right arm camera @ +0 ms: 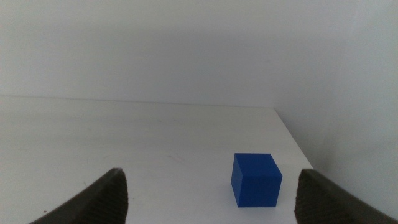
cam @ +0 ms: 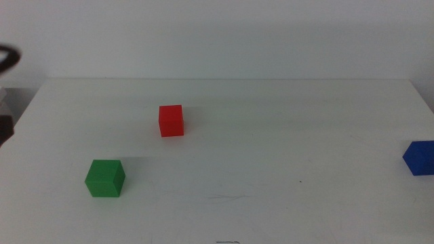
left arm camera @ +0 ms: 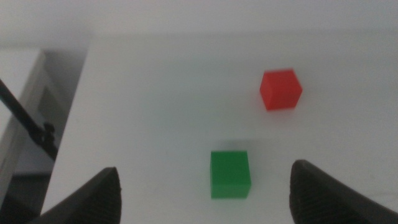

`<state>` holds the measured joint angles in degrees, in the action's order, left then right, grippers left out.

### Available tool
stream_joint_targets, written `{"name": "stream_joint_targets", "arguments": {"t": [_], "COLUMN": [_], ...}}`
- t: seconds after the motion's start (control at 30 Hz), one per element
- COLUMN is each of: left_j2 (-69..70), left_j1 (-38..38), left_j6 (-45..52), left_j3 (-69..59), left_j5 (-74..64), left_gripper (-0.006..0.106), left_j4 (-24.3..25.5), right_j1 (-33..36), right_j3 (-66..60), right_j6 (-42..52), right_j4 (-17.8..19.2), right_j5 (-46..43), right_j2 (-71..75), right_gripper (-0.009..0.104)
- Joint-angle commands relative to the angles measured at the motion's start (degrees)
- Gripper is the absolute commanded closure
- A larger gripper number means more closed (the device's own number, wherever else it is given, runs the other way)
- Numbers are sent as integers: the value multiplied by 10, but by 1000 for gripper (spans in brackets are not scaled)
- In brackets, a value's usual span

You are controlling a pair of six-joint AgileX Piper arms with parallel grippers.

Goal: Stack red cubes first, then green, then blue cubes in a specific spot.

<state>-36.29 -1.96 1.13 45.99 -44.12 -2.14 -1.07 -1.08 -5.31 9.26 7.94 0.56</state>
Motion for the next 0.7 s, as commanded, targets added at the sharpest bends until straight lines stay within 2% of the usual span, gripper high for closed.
{"name": "stream_joint_targets", "arguments": {"t": [0.0,0.2,0.4,0.67], "left_j2": [-44,-160,-314,-522], "left_j1": [-2,-2,-26,-117], "left_j6": [-11,-1,-3,-117], "left_j3": [45,126,259,428], "left_j5": [8,-29,-107,-141], "left_gripper": [9,9,9,9], "left_j4": [1,-3,-60,-4], "right_j1": [-4,-4,-4,-4], "right_j3": [16,16,16,16], "right_j6": [5,5,5,5], "right_j4": [4,4,4,4], "right_j5": [-42,-42,-42,-42], "right_j2": [13,13,13,13], "right_gripper": [12,12,12,12]}}
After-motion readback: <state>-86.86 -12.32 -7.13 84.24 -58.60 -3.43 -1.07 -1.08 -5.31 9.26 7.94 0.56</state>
